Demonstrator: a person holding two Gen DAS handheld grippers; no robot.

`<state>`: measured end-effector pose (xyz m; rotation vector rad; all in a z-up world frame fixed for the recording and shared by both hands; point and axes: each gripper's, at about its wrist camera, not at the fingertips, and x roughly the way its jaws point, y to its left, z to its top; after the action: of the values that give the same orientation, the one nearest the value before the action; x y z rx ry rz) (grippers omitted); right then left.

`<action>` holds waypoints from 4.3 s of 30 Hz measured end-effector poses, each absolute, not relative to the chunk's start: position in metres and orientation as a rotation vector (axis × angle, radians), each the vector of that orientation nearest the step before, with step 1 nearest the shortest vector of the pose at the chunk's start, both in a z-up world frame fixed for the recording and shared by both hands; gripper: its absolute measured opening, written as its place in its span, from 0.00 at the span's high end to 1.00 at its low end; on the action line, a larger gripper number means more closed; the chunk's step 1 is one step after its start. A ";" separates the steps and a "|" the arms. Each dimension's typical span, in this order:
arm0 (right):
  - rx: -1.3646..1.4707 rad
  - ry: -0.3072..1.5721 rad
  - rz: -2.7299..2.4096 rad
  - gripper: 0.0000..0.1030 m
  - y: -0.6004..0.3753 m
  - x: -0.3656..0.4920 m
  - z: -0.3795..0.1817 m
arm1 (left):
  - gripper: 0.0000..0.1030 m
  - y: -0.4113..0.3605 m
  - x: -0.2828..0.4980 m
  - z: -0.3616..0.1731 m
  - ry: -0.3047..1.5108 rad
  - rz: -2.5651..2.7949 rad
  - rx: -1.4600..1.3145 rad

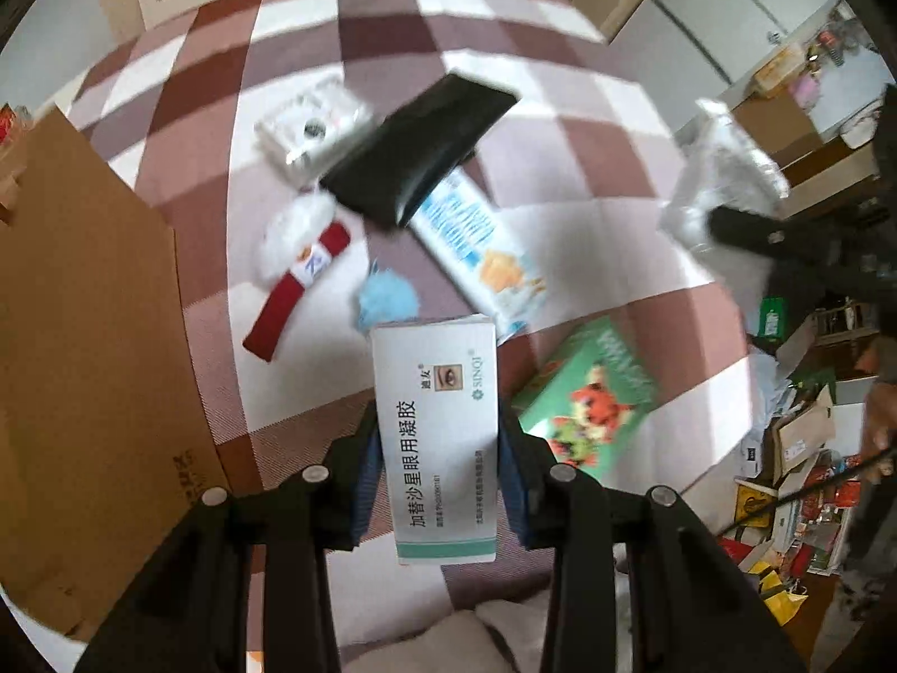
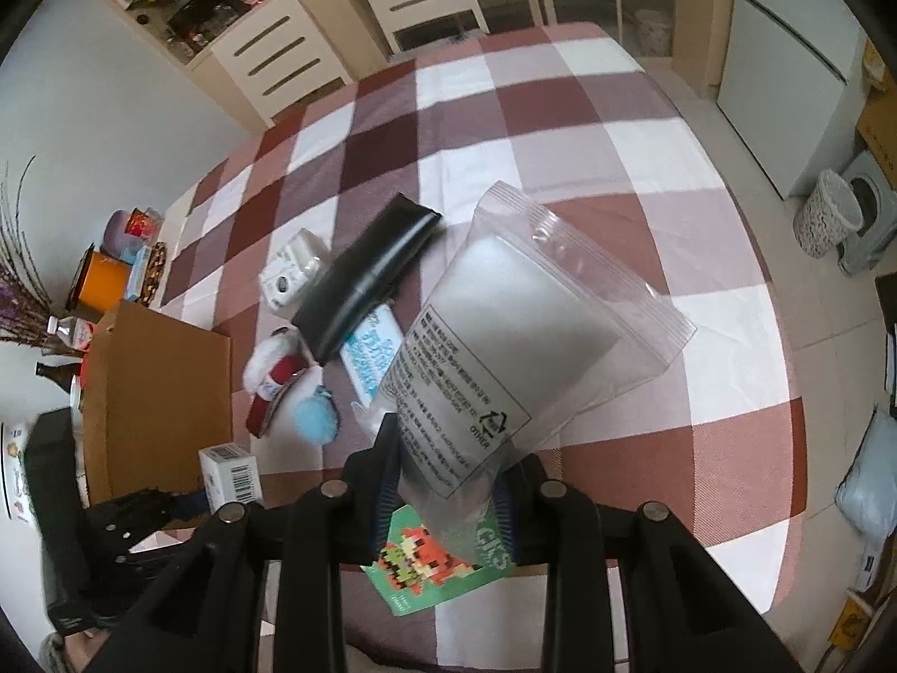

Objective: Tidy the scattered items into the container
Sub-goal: 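Carry the medicine box with the left tool over the box while the right tool carries the plastic bag, then open the left tool releasing the medicine box into the box while the right tool releases the plastic bag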

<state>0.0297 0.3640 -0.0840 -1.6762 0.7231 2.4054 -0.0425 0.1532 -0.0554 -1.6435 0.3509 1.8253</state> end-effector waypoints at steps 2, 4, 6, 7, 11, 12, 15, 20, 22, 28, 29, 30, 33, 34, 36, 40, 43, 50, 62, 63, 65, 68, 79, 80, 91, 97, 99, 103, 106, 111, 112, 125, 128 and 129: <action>-1.669 0.702 2.427 0.71 0.359 0.029 -0.075 | 0.64 0.158 -0.041 -0.042 0.338 1.832 -1.617; -1.666 0.688 2.446 0.71 0.353 0.026 -0.067 | 0.64 0.162 -0.040 -0.032 0.320 1.843 -1.596; -1.667 0.668 2.469 0.71 0.345 0.023 -0.059 | 0.64 0.153 -0.044 -0.018 0.307 1.858 -1.583; -1.669 0.657 2.482 0.71 0.341 0.020 -0.055 | 0.64 0.150 -0.045 -0.012 0.297 1.867 -1.576; -1.682 0.633 2.520 0.71 0.322 0.012 -0.046 | 0.64 0.137 -0.051 0.005 0.258 1.903 -1.555; -1.689 0.629 2.532 0.71 0.316 0.009 -0.043 | 0.64 0.132 -0.053 0.009 0.250 1.913 -1.551; -1.704 0.613 2.561 0.71 0.301 0.002 -0.037 | 0.64 0.118 -0.058 0.019 0.217 1.945 -1.542; -1.726 0.562 2.618 0.71 0.272 -0.007 -0.024 | 0.64 0.092 -0.066 0.034 0.170 2.004 -1.521; -1.734 0.540 2.641 0.71 0.259 -0.012 -0.019 | 0.64 0.082 -0.070 0.038 0.164 2.033 -1.517; -1.784 0.488 2.702 0.71 0.220 -0.030 -0.011 | 0.64 0.048 -0.083 0.045 0.112 2.098 -1.528; -1.795 0.476 2.712 0.71 0.212 -0.033 -0.010 | 0.64 0.042 -0.085 0.045 0.103 2.107 -1.532; -1.805 0.466 2.720 0.71 0.206 -0.035 -0.010 | 0.64 0.035 -0.087 0.045 0.089 2.118 -1.538; -1.840 0.442 2.737 0.71 0.188 -0.044 -0.010 | 0.64 0.019 -0.092 0.046 0.054 2.142 -1.542; -1.851 0.430 2.747 0.71 0.181 -0.047 -0.010 | 0.64 0.013 -0.093 0.047 0.042 2.151 -1.541; -1.867 0.405 2.765 0.71 0.169 -0.051 -0.008 | 0.64 0.004 -0.096 0.049 0.025 2.165 -1.540; -1.894 0.364 2.798 0.71 0.147 -0.060 -0.004 | 0.64 -0.018 -0.101 0.052 -0.014 2.197 -1.541; -1.911 0.340 2.815 0.71 0.135 -0.065 -0.003 | 0.64 -0.036 -0.105 0.054 -0.044 2.225 -1.549; -1.965 0.273 2.844 0.71 0.104 -0.078 -0.001 | 0.64 -0.070 -0.114 0.048 -0.110 2.261 -1.594; -2.097 0.129 2.839 0.71 0.065 -0.090 -0.012 | 0.64 -0.090 -0.123 0.033 -0.157 2.247 -1.643; -2.111 0.117 2.834 0.70 0.062 -0.091 -0.014 | 0.63 -0.091 -0.124 0.031 -0.165 2.245 -1.647; -2.130 0.089 2.826 0.70 0.057 -0.093 -0.016 | 0.63 -0.094 -0.126 0.028 -0.176 2.241 -1.659; -2.152 0.064 2.821 0.70 0.052 -0.097 -0.019 | 0.63 -0.096 -0.129 0.024 -0.186 2.227 -1.669; -2.233 0.004 2.795 0.69 0.038 -0.108 -0.030 | 0.63 -0.097 -0.141 0.018 -0.196 2.220 -1.696; -2.238 0.002 2.792 0.69 0.037 -0.109 -0.031 | 0.63 -0.097 -0.141 0.017 -0.193 2.221 -1.698; -2.287 -0.011 2.768 0.69 0.034 -0.116 -0.040 | 0.63 -0.093 -0.147 0.010 -0.182 2.201 -1.720; -2.309 -0.020 2.749 0.69 0.035 -0.117 -0.044 | 0.63 -0.091 -0.148 0.008 -0.179 2.193 -1.730; -2.316 -0.022 2.744 0.69 0.035 -0.117 -0.045 | 0.63 -0.091 -0.148 0.007 -0.178 2.189 -1.733; -2.327 -0.030 2.740 0.69 0.035 -0.117 -0.046 | 0.63 -0.089 -0.148 0.006 -0.174 2.184 -1.738; -2.335 -0.038 2.737 0.69 0.034 -0.116 -0.047 | 0.63 -0.089 -0.148 0.005 -0.174 2.185 -1.739; -2.344 -0.063 2.733 0.69 0.032 -0.116 -0.048 | 0.63 -0.090 -0.148 0.003 -0.181 2.178 -1.751; -2.345 -0.065 2.732 0.69 0.032 -0.116 -0.048 | 0.62 -0.090 -0.148 0.002 -0.187 2.174 -1.754; -2.241 -0.152 2.779 0.59 0.037 -0.114 -0.030 | 0.32 -0.097 -0.141 0.017 -0.218 2.226 -1.724; -2.217 -0.127 2.784 0.59 0.043 -0.113 -0.026 | 0.32 -0.097 -0.138 0.020 -0.214 2.233 -1.718; -2.207 -0.115 2.785 0.59 0.046 -0.112 -0.025 | 0.32 -0.096 -0.137 0.021 -0.212 2.235 -1.716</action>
<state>-0.1117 0.0462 -0.0246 -2.2068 -0.1148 2.7845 -0.1372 -0.0964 0.0209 -1.7162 -0.2122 2.2347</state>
